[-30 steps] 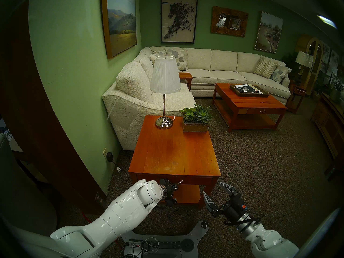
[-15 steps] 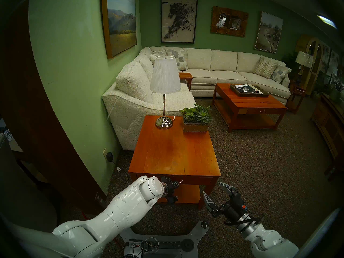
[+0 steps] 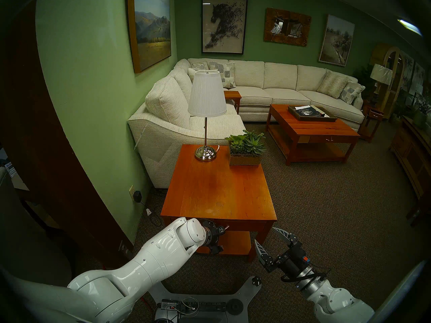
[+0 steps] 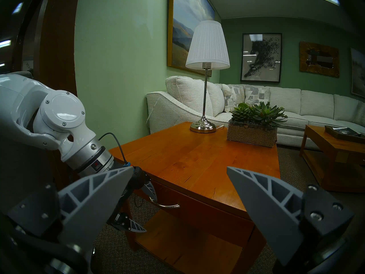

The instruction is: Open the drawer, take out the contents and close the drawer

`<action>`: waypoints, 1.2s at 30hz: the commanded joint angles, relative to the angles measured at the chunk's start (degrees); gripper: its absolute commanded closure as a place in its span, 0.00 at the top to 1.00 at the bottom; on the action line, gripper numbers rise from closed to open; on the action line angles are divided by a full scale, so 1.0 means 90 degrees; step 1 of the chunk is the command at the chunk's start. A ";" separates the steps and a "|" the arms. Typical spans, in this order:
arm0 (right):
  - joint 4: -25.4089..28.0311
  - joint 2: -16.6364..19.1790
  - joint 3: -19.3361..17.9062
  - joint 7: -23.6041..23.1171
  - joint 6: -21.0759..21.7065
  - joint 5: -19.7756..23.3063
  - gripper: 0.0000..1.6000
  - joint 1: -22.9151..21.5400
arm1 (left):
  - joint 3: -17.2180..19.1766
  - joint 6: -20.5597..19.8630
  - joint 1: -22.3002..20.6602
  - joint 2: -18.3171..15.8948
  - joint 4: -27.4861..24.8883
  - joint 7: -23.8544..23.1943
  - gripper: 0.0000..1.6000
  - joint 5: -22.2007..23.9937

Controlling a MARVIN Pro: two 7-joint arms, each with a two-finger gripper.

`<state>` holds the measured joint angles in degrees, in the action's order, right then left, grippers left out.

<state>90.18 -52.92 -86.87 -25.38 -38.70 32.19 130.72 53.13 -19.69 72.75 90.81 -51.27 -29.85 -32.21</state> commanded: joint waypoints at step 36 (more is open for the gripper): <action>0.0127 0.0029 -0.0028 -0.0012 -0.0048 -0.0002 1.00 -0.0039 | -0.0697 -0.0183 0.2035 -0.1925 -0.3425 -0.1376 1.00 0.0228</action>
<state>90.10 -52.88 -86.81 -25.35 -38.71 32.21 130.71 47.18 -22.54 88.04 76.99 -75.95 -40.50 -30.88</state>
